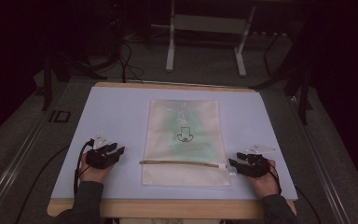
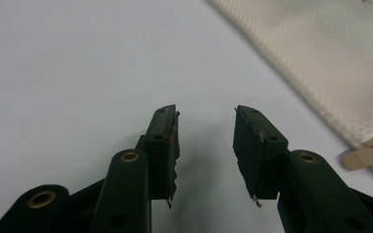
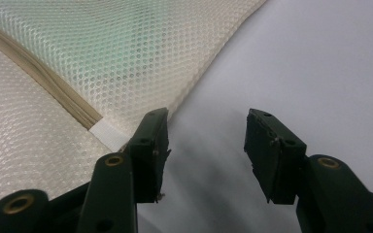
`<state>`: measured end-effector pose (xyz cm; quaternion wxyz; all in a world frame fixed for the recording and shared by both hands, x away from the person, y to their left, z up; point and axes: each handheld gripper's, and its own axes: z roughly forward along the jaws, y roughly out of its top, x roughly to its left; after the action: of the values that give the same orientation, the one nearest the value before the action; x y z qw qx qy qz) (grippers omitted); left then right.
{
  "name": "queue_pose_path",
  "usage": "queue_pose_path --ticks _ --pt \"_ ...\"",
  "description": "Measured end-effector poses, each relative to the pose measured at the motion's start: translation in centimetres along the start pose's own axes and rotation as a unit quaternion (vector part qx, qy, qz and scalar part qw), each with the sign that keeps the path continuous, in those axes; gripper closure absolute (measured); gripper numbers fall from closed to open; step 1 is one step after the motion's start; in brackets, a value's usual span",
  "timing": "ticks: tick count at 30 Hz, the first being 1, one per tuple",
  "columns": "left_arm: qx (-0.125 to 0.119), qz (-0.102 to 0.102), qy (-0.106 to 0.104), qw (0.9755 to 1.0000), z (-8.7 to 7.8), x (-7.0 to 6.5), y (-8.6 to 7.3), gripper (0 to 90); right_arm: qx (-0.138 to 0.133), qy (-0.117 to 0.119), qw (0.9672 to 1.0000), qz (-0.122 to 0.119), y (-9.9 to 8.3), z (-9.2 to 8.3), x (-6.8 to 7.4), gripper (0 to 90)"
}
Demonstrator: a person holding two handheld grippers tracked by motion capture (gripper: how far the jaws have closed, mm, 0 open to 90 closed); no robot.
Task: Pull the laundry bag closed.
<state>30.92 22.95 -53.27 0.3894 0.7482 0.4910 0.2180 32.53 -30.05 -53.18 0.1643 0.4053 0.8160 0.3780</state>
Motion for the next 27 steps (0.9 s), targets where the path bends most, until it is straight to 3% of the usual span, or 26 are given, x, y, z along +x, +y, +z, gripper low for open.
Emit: queue_pose_path --ticks 1,14,21,27 --pt "-0.005 -0.001 -0.008 1.0 -0.3 0.2 0.0 59.0 0.001 0.002 1.0 0.001 0.0 0.0 0.0 51.0" --pt "-0.001 -0.011 -0.004 0.9999 -0.8 1.2 -0.3 56.6 0.001 0.014 0.9998 -0.011 0.6 0.2 0.6 51.1" --pt "0.0 -0.008 -0.009 0.9999 -0.8 1.1 -0.4 56.6 -0.006 0.044 0.9989 -0.012 1.6 -0.1 0.8 57.6" --pt "-0.003 0.002 -0.017 0.9999 -0.8 1.0 -0.4 55.9 0.004 0.08 0.9962 -0.035 2.3 0.2 1.4 66.8"
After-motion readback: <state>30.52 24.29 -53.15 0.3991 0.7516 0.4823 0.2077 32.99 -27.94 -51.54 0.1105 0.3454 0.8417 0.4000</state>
